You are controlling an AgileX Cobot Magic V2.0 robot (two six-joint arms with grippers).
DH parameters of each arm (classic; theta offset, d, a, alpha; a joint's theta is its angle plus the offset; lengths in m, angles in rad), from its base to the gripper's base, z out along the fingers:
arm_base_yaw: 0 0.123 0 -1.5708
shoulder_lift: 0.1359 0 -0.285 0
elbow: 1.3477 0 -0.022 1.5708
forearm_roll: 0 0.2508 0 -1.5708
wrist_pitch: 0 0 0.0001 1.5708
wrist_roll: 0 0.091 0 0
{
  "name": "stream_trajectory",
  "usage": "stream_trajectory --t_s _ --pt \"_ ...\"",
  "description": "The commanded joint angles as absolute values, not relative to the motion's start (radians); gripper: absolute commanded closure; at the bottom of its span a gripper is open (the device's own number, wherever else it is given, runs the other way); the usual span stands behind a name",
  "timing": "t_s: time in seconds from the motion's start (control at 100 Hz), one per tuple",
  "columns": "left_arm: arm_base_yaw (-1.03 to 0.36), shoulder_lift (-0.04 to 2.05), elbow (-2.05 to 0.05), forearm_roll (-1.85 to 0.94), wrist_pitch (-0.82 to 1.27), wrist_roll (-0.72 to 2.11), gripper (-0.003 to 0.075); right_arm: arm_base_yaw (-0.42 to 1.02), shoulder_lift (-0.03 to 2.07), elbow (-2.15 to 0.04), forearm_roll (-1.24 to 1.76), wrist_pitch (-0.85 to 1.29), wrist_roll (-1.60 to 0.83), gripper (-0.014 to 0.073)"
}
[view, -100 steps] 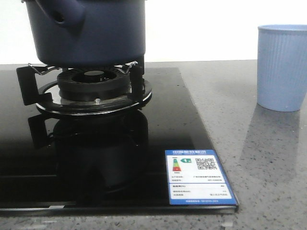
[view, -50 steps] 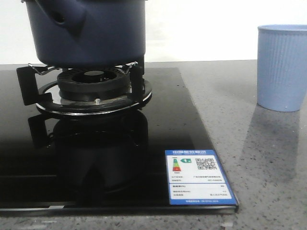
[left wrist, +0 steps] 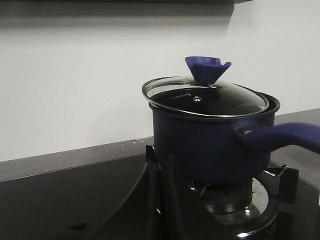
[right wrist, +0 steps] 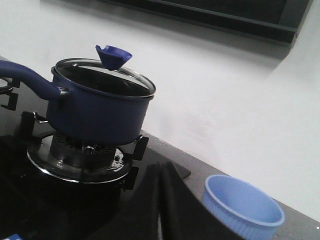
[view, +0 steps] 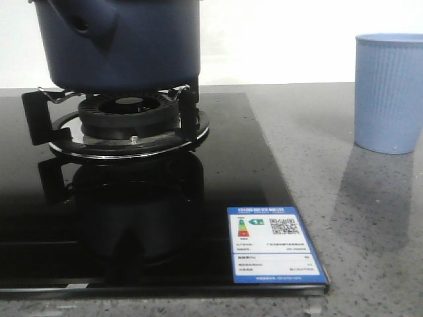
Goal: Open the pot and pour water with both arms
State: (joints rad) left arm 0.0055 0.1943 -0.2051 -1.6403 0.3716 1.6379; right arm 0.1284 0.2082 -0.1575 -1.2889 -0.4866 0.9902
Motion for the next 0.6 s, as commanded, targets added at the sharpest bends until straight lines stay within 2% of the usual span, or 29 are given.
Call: stream_trajectory --t_s 0.0,0.5,0.59 --pt "0.006 0.205 -0.231 -1.68 0.382 1.629 0.0739 0.129 0.215 -0.184 -1.267 -0.508 0.994 0.0667" --pt "0.006 0.199 -0.222 -1.657 0.375 1.629 0.0739 0.129 0.215 -0.184 -1.267 -0.508 0.994 0.0667" --pt "0.006 0.199 -0.222 -1.503 0.402 1.589 0.0739 0.129 0.215 -0.184 -1.267 -0.508 0.994 0.0667"
